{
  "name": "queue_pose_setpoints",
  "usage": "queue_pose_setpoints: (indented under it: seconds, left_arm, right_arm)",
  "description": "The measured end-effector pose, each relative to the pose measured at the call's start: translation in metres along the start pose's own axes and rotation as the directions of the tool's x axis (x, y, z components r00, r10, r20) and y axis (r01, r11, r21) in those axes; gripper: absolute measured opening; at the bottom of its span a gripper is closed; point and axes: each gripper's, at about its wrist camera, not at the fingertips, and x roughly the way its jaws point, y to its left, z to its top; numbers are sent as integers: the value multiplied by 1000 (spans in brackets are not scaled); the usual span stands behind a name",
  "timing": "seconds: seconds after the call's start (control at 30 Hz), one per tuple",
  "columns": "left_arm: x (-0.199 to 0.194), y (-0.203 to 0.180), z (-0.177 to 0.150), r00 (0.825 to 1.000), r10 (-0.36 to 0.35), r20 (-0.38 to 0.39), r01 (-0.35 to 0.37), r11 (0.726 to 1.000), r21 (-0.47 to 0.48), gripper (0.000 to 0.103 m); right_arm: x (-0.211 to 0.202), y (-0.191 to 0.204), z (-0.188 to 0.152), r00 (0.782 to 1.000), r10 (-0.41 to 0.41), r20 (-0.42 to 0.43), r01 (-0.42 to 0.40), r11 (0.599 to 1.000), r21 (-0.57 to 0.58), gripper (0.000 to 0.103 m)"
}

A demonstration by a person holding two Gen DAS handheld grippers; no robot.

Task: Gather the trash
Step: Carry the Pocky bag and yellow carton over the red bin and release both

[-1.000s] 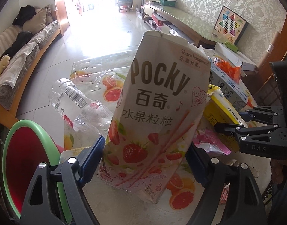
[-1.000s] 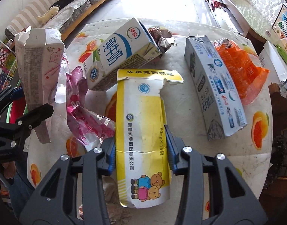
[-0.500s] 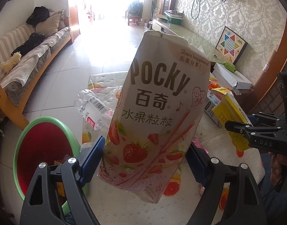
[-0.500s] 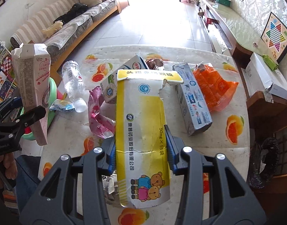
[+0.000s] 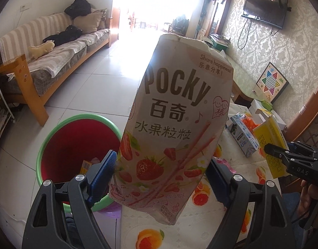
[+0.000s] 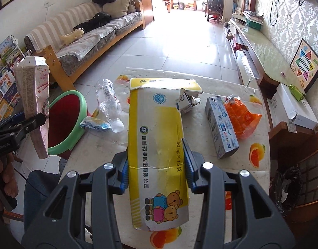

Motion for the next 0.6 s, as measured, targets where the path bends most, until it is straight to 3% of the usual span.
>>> queue_pose_setpoints:
  seconds: [0.43, 0.53, 0.6]
  left_arm:
    - [-10, 60, 13, 995, 85, 49, -79, 990, -114, 79]
    - [-5, 72, 14, 994, 107, 39, -101, 986, -131, 79]
    - [1, 81, 15, 993, 119, 27, -114, 984, -135, 79]
  right_arm:
    - [3, 50, 16, 999, 48, 19, -47, 997, -67, 40]
    - [10, 62, 22, 998, 57, 13, -56, 995, -81, 23]
    - [15, 68, 25, 998, 58, 11, -57, 994, -90, 20]
